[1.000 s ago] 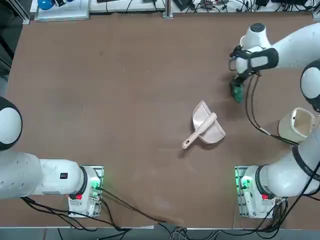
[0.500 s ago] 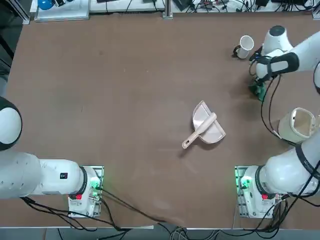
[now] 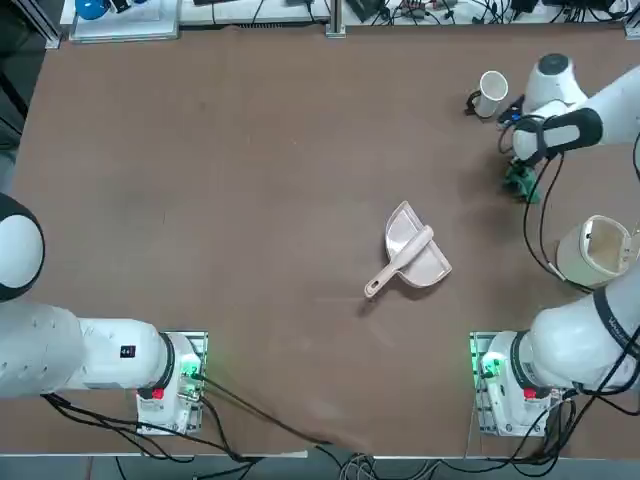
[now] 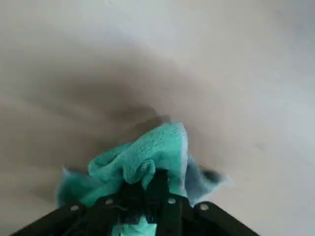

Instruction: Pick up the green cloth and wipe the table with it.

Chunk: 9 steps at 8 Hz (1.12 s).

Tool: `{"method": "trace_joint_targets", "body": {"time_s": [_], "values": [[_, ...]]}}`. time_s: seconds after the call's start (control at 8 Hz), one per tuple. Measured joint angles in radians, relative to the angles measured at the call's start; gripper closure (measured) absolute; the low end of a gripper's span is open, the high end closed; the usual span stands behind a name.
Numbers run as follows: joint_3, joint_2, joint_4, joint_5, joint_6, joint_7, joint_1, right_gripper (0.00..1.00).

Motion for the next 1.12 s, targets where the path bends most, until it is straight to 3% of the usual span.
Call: {"method": "trace_joint_targets", "body": {"time_s": [0.25, 0.38, 0.62, 0.88, 1.12], "values": [[0.177, -0.001, -0.008, 0.044, -0.016, 0.216, 0.003, 0.95], [0.248, 0.004, -0.011, 0.091, -0.014, 0.294, 0.005, 0.95], [0.351, 0.019, -0.008, 0.128, -0.006, 0.467, 0.01, 0.95], [0.407, 0.037, 0.0, 0.134, 0.002, 0.574, 0.021, 0.95], [0.421, 0.049, 0.014, 0.141, -0.004, 0.595, 0.023, 0.95]]}}
